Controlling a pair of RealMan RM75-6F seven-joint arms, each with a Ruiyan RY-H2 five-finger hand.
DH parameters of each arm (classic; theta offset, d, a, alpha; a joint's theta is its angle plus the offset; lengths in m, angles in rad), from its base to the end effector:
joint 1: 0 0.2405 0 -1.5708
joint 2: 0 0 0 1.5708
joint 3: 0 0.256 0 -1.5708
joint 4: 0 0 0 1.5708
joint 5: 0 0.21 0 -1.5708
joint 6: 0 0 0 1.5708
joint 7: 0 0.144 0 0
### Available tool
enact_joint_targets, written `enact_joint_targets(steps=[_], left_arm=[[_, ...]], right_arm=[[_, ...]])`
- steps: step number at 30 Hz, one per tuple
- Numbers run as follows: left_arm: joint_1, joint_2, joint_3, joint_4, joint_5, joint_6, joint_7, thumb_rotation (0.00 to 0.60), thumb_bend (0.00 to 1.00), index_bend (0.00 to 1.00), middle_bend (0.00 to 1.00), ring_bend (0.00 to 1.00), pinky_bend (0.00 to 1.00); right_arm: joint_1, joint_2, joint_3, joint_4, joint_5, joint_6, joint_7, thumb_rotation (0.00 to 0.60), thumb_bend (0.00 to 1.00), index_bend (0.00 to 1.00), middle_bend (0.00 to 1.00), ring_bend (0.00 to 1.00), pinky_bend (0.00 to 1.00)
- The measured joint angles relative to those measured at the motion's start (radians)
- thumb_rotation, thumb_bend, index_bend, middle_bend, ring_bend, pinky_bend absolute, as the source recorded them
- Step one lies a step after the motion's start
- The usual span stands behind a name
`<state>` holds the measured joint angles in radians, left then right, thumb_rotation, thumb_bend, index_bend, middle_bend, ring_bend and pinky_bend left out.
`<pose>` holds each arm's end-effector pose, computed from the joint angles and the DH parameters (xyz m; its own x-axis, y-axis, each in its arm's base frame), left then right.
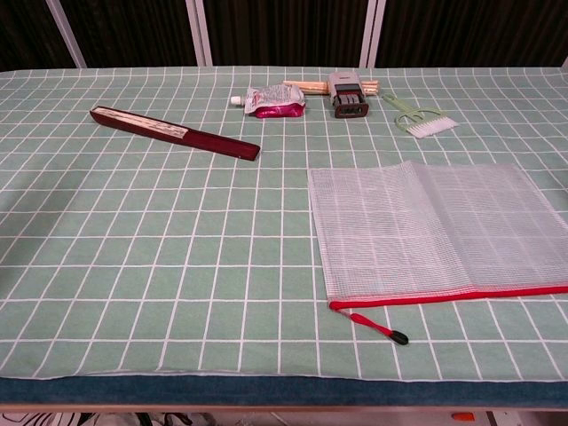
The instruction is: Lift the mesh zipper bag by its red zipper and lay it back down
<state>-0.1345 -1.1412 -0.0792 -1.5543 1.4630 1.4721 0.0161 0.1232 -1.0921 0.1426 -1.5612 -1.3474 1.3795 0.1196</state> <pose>-0.3139 0.2037 0.1624 0.4350 -0.0380 0.8996 0.9000 -0.0126 -0.4357 -0.3325 -0.2126 0.1830 0.3230 0.0226 0.9461 -0.9415 0.1094 0.3188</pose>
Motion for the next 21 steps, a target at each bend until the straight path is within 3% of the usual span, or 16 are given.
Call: enact_joint_targets(steps=[21], left_arm=[[-0.007, -0.003, 0.000, -0.005, -0.005, -0.015, 0.011, 0.600, 0.02, 0.00, 0.00, 0.00, 0.00]], right_arm=[[0.002, -0.002, 0.001, 0.001, -0.013, 0.007, 0.004, 0.600, 0.06, 0.00, 0.00, 0.00, 0.21]])
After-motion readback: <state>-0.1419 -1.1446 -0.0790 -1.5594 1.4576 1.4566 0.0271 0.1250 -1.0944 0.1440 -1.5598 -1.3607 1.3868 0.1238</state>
